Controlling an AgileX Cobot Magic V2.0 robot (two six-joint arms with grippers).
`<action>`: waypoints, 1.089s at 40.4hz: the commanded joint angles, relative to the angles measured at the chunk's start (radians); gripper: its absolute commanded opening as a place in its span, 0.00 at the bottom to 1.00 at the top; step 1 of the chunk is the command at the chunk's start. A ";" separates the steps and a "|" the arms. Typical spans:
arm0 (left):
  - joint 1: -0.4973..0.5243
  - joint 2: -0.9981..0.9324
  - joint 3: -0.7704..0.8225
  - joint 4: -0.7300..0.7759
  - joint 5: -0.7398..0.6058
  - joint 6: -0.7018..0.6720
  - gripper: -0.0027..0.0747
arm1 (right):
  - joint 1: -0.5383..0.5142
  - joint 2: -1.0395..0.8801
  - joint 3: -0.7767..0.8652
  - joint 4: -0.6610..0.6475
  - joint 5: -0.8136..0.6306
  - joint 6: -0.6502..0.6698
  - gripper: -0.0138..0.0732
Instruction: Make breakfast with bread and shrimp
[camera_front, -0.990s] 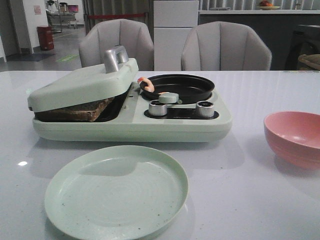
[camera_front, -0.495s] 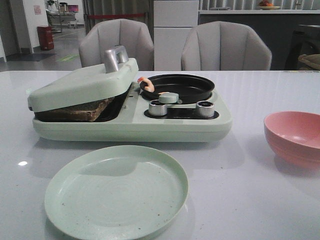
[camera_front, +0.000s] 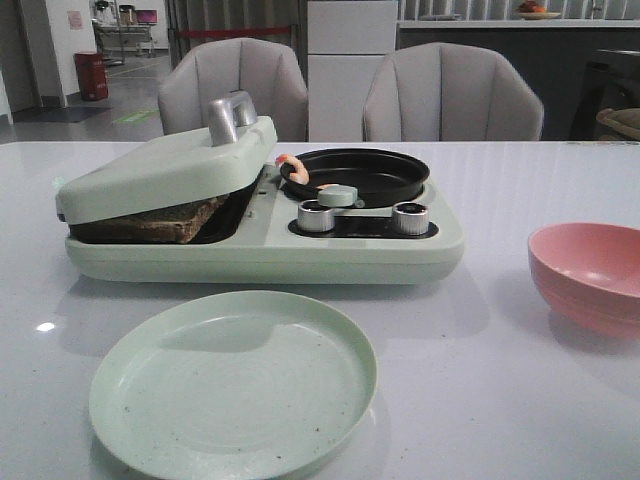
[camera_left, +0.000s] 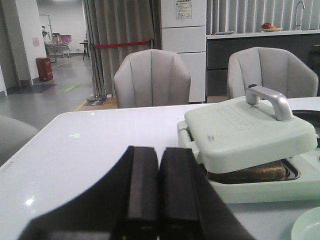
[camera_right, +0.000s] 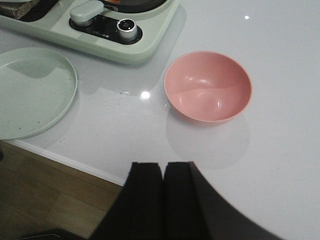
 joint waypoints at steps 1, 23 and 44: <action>0.001 -0.017 0.030 -0.009 -0.090 -0.008 0.16 | -0.009 -0.030 0.023 -0.003 -0.079 -0.005 0.20; 0.001 -0.016 0.030 -0.009 -0.090 -0.008 0.16 | -0.179 -0.441 0.643 -0.041 -0.910 -0.005 0.20; 0.001 -0.016 0.030 -0.009 -0.090 -0.008 0.16 | -0.238 -0.445 0.714 0.046 -0.999 -0.005 0.20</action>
